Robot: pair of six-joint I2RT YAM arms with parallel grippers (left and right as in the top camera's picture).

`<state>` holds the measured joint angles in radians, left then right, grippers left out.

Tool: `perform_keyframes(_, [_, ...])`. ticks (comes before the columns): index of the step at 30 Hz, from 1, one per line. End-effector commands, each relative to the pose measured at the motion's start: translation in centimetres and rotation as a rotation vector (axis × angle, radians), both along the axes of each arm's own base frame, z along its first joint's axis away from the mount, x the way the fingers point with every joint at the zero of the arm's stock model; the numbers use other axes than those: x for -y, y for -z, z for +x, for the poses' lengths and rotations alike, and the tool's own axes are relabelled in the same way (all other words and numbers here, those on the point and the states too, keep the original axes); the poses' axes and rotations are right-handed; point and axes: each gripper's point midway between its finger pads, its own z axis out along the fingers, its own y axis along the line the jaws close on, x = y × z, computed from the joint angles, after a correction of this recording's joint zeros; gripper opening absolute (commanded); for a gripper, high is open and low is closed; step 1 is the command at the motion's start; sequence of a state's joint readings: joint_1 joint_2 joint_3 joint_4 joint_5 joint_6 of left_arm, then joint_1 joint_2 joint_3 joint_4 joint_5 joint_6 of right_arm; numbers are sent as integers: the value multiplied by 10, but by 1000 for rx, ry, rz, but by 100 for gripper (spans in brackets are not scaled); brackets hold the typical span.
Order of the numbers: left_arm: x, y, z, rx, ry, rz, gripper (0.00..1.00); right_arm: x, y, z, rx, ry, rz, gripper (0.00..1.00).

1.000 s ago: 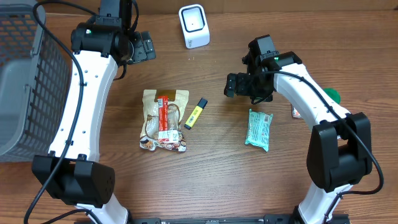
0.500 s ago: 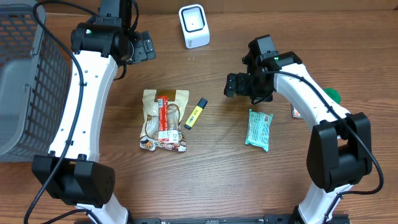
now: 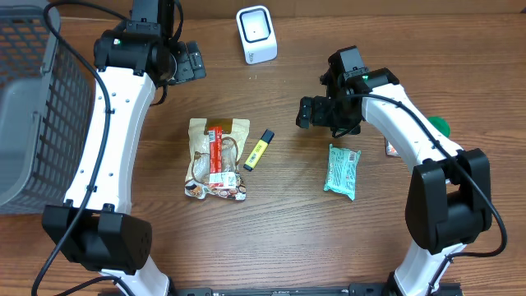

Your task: Scan the item barcode

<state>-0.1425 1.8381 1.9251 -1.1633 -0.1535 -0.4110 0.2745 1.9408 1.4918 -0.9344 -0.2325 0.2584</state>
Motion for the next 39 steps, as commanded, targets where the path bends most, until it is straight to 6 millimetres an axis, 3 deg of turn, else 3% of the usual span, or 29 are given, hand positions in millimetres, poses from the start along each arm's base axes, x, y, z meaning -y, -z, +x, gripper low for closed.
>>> perform_keyframes(1, [0, -19, -1, 46, 12, 6, 100, 0, -2, 2, 9, 4, 8, 100])
perform_keyframes(11, [0, -19, -1, 46, 12, 6, 100, -5, -6, 12, 51, 1, 32, 100])
perform_keyframes(18, [0, -19, -1, 46, 12, 6, 100, -9, -6, 5, 22, -8, 55, 100])
perform_keyframes(19, [0, -19, -1, 46, 12, 6, 100, -10, -6, 5, 21, -8, 59, 86])
perform_keyframes(20, [0, -19, -1, 46, 12, 6, 100, -9, -7, 6, 23, -6, 61, 64])
perform_keyframes(22, [0, -19, -1, 46, 12, 6, 100, -8, -15, 11, 31, 1, 86, 6])
perform_keyframes(23, [0, -19, -1, 46, 12, 6, 100, -8, -21, 13, 32, 8, 102, 4])
perform_keyframes(26, [0, -19, -1, 46, 12, 6, 100, -7, -47, 22, 34, 38, 158, 4])
perform_keyframes(27, [0, -19, -1, 46, 12, 6, 100, -7, -58, 25, 43, 40, 176, 8])
perform_keyframes(29, [0, -19, -1, 46, 12, 6, 100, -6, -74, 31, 65, 42, 188, 49])
perform_keyframes(30, [0, -19, -1, 46, 12, 6, 100, -6, -83, 35, 85, 37, 190, 54])
perform_keyframes(34, [0, -19, -1, 46, 12, 6, 100, -5, -100, 46, 146, 41, 166, 55])
perform_keyframes(39, [0, -19, -1, 46, 12, 6, 100, -12, -84, 37, 117, 25, 84, 55])
